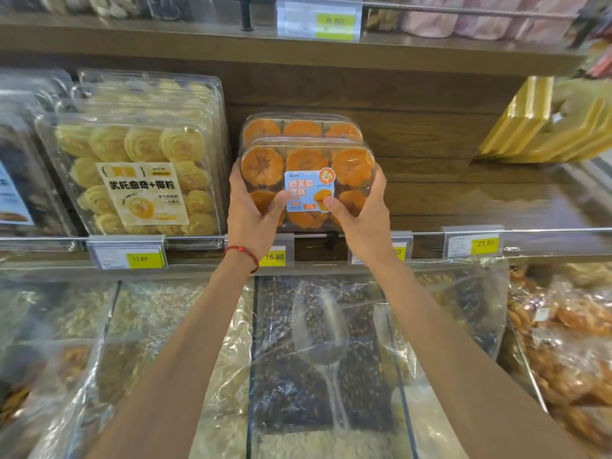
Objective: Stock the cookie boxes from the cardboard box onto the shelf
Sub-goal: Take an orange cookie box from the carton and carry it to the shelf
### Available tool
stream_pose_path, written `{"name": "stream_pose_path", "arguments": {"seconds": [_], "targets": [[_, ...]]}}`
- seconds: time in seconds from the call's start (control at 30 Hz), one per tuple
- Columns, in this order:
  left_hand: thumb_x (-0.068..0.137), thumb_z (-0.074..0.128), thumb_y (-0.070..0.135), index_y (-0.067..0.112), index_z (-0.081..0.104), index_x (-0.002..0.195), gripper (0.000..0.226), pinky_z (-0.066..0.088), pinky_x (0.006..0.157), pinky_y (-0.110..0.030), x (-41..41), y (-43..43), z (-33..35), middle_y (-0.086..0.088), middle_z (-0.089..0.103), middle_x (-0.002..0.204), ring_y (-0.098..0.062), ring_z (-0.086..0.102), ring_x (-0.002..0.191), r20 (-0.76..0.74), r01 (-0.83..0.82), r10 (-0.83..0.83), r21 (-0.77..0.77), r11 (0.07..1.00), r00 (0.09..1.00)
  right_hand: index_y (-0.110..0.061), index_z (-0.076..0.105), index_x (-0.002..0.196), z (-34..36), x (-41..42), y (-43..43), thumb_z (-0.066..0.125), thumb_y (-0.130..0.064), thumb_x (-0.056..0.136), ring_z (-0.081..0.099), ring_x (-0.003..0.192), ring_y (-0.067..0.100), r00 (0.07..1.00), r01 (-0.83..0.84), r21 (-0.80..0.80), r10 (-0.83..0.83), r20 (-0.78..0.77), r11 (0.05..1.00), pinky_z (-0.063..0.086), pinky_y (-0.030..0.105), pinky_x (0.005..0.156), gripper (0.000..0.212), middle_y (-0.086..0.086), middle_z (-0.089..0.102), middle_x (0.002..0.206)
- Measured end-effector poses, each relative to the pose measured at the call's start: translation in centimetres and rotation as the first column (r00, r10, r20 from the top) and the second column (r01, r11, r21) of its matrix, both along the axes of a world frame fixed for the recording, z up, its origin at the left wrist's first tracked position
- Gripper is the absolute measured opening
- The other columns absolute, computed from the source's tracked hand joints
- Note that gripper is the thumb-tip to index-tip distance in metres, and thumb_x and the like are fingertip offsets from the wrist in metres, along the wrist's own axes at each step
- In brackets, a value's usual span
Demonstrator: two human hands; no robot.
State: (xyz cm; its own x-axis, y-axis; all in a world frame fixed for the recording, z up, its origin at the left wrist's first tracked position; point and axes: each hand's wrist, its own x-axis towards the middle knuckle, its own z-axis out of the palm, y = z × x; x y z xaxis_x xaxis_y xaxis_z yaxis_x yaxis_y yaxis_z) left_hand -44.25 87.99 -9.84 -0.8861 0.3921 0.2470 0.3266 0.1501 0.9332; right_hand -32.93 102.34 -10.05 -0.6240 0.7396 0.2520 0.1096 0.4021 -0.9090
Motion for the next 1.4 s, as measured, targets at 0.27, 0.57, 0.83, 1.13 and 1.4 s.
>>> {"name": "stream_pose_path", "arguments": {"seconds": [0.27, 0.57, 0.83, 1.13, 1.4], "targets": [[0.084, 0.075, 0.041, 0.021, 0.018, 0.155, 0.093, 0.045, 0.109, -0.039, 0.3, 0.2, 0.4, -0.001, 0.041, 0.150, -0.016, 0.043, 0.136, -0.006, -0.054, 0.054, -0.027, 0.998, 0.999, -0.021, 0.017, 0.156, 0.3, -0.3, 0.0, 0.081, -0.038, 0.085, 0.054, 0.130, 0.010, 0.999, 0.004, 0.000, -0.004, 0.052, 1.000, 0.049, 0.015, 0.097, 0.096, -0.004, 0.050, 0.144], [0.086, 0.073, 0.028, 0.016, 0.022, 0.154, 0.085, 0.043, 0.110, -0.041, 0.7, -1.0, -0.2, -0.005, 0.043, 0.149, -0.021, 0.045, 0.135, 0.042, -0.067, 0.071, -0.090, 0.994, 0.997, -0.009, 0.004, 0.161, 0.8, 0.5, -2.2, 0.079, -0.033, 0.088, 0.028, 0.152, 0.025, 0.979, 0.120, -0.004, -0.118, 0.165, 0.993, 0.032, 0.045, 0.123, 0.108, 0.011, 0.027, 0.163], [0.090, 0.069, 0.022, 0.011, 0.019, 0.155, 0.083, 0.031, 0.118, -0.034, 3.6, -3.9, 0.3, -0.004, 0.033, 0.157, -0.016, 0.033, 0.144, 0.036, -0.047, 0.050, -0.087, 0.995, 0.998, -0.012, 0.020, 0.158, 0.1, 3.9, -6.7, 0.066, -0.024, 0.094, 0.043, 0.141, 0.024, 0.977, 0.171, -0.034, -0.166, 0.131, 0.985, 0.040, 0.046, 0.117, 0.079, 0.009, 0.042, 0.152], [0.095, 0.062, 0.018, 0.018, 0.050, 0.136, 0.043, 0.037, 0.099, -0.023, 11.6, -10.2, -0.8, 0.002, 0.050, 0.139, -0.011, 0.046, 0.124, -0.023, -0.078, 0.075, -0.213, 0.974, 0.997, -0.019, 0.041, 0.151, -2.3, 10.7, -13.7, 0.061, -0.018, 0.101, 0.042, 0.131, 0.002, 0.993, -0.021, -0.132, 0.036, 0.111, 0.991, 0.037, 0.024, 0.113, 0.054, -0.003, 0.045, 0.152], [0.090, 0.065, 0.016, 0.023, 0.064, 0.118, 0.029, 0.048, 0.097, -0.045, 22.4, -16.8, -3.9, 0.005, 0.062, 0.120, -0.015, 0.056, 0.111, -0.030, -0.270, 0.273, -0.282, 0.921, 0.962, -0.024, 0.065, 0.122, -5.8, 18.2, -18.2, 0.058, -0.007, 0.099, 0.058, 0.112, 0.005, 0.956, -0.289, -0.181, 0.293, -0.005, 0.940, 0.045, 0.010, 0.090, 0.029, -0.004, 0.063, 0.121]]}}
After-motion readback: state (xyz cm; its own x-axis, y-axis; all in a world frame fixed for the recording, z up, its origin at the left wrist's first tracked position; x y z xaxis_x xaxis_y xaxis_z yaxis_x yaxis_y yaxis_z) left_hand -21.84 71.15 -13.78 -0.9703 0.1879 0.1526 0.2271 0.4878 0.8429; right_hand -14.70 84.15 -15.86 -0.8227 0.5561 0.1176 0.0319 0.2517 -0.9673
